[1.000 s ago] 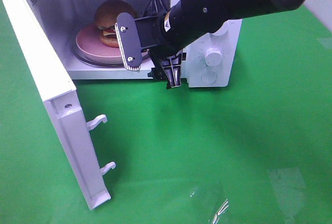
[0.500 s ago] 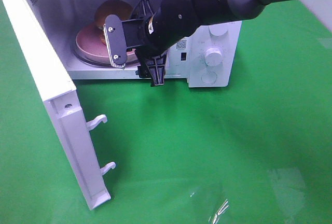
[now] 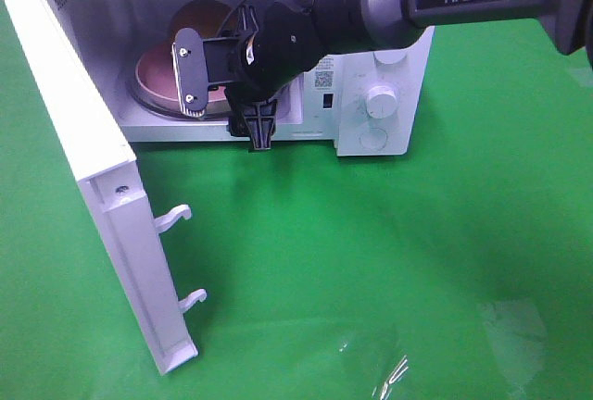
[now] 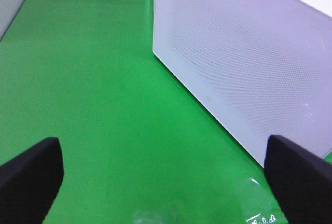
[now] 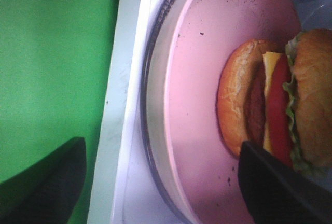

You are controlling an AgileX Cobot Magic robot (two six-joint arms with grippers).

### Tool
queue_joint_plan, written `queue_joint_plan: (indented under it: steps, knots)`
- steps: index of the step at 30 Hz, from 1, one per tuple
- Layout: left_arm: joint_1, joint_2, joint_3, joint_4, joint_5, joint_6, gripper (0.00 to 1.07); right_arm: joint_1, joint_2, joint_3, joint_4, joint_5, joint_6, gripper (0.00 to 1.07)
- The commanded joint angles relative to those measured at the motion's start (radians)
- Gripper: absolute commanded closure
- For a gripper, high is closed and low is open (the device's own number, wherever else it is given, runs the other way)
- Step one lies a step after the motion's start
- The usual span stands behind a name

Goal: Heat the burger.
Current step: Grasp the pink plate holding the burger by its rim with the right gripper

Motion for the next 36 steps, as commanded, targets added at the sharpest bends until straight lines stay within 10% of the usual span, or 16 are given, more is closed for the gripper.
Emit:
queue_joint_plan:
  steps: [1, 36]
  knots:
    - [0.004, -0.017, 0.003, -0.005, -0.008, -0.005, 0.10, -0.008, 0.019, -0.023, 0.013, 0.010, 0.010, 0.30]
    - [0.004, -0.017, 0.003, -0.005, -0.008, -0.005, 0.10, -0.033, 0.192, -0.231, 0.095, 0.036, 0.012, 0.31]
